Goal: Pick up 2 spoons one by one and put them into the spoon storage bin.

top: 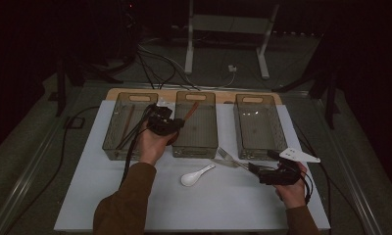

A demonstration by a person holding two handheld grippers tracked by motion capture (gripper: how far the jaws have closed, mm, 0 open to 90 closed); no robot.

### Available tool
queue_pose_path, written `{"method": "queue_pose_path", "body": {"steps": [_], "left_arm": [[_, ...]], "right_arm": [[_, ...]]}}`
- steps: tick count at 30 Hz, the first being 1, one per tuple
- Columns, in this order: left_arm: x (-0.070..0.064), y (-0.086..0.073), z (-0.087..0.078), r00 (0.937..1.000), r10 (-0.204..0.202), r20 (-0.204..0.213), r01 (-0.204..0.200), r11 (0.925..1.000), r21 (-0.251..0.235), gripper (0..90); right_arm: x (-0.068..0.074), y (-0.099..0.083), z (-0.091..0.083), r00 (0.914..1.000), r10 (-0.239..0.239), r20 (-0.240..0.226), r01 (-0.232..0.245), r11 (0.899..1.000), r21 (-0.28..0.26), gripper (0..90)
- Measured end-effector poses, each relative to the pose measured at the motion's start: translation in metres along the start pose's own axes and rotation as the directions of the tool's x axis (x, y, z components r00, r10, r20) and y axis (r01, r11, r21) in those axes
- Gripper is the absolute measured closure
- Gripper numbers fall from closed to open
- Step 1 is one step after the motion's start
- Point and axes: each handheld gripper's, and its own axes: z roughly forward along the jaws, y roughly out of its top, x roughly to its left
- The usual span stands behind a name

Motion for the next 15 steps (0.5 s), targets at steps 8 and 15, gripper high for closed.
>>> {"method": "queue_pose_path", "body": {"steps": [8,15], "left_arm": [[-0.001,0.001,0.016,0.9998,-0.018,0.007,0.018,0.9998,0.004,83.4],[-0.001,0.001,0.033,0.9994,-0.034,0.0,0.034,0.9991,0.025,83.3]], "right_arm": [[0.0,0.0,0.001,1.0,-0.002,-0.003,0.002,1.0,0.001,1.8],[0.001,0.0,0.001,1.0,-0.001,-0.007,0.001,1.0,0.004,1.8]]}}
